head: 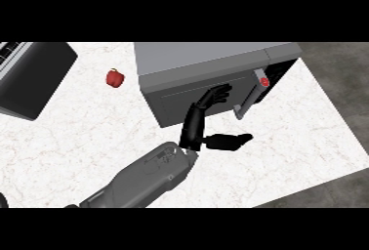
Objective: Pick up the milk, place it into the microwave and close the microwave
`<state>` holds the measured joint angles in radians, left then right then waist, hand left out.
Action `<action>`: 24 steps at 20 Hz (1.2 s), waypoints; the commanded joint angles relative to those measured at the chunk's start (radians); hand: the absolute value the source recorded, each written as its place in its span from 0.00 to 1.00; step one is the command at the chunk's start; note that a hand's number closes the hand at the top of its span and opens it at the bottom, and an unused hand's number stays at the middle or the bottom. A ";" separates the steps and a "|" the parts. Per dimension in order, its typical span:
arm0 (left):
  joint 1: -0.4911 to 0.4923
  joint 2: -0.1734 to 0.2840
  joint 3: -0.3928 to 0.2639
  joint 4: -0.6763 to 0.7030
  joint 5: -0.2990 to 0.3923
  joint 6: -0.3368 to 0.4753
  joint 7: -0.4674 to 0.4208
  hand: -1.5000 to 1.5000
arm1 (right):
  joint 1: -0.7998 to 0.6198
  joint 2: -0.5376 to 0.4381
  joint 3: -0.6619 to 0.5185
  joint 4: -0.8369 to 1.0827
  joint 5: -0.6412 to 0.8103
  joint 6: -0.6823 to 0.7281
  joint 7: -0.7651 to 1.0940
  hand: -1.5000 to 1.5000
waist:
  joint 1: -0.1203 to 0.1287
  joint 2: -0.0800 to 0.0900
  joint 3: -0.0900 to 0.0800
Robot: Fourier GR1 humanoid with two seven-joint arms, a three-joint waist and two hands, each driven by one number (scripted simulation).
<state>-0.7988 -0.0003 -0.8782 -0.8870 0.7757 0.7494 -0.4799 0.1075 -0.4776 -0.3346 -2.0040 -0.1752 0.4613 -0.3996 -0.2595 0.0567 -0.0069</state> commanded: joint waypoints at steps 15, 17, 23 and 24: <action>-0.093 0.000 0.046 0.062 0.169 0.053 -0.091 0.00 | -0.155 -0.080 -0.037 0.045 0.083 -0.053 0.014 1.00 | 0.009 0.029 0.003; -0.083 0.000 0.038 0.065 0.177 0.060 -0.111 0.00 | -0.161 -0.084 -0.036 0.059 0.080 -0.049 0.019 1.00 | -0.002 0.036 0.003; -0.078 0.000 0.018 0.051 0.201 0.047 -0.137 0.00 | -0.175 0.057 0.032 0.143 -0.109 -0.025 0.029 1.00 | 0.023 0.044 0.016; -0.092 0.000 0.017 0.054 0.208 0.049 -0.139 0.00 | -0.176 0.050 0.043 0.149 -0.115 -0.011 0.041 0.00 | 0.016 0.042 0.012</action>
<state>-0.8330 -0.0006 -0.9169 -0.8895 0.9562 0.7783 -0.6183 -0.0661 -0.5104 -0.3401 -1.9082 -0.1675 0.4238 -0.3730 -0.2489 0.0880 0.0011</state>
